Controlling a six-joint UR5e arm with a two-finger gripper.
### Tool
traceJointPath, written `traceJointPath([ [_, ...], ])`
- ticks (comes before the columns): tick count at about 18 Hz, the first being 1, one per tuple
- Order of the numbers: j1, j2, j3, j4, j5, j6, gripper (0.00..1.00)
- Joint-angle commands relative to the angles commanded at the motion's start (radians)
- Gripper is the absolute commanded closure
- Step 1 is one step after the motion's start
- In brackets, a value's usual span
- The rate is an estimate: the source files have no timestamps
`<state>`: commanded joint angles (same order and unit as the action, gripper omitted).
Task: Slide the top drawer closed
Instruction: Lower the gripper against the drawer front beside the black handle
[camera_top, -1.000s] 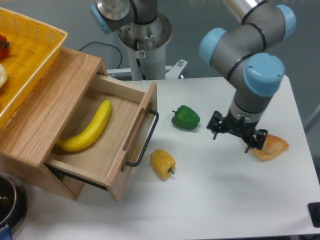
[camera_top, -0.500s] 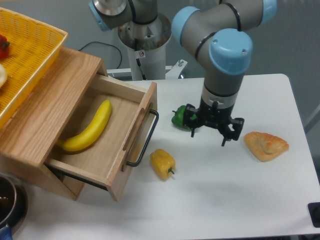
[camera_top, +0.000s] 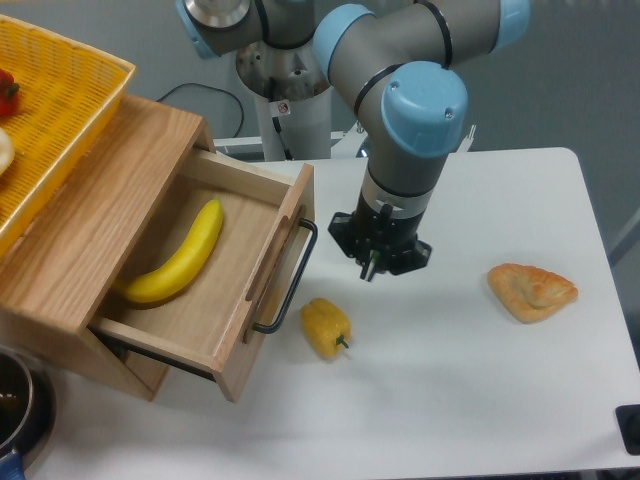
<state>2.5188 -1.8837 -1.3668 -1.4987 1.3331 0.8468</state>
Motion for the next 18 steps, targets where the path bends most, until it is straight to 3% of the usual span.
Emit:
traceJointPath([
  [18,-0.072,0.018,-0.008,-0.058,-0.015,-0.04,1.0],
])
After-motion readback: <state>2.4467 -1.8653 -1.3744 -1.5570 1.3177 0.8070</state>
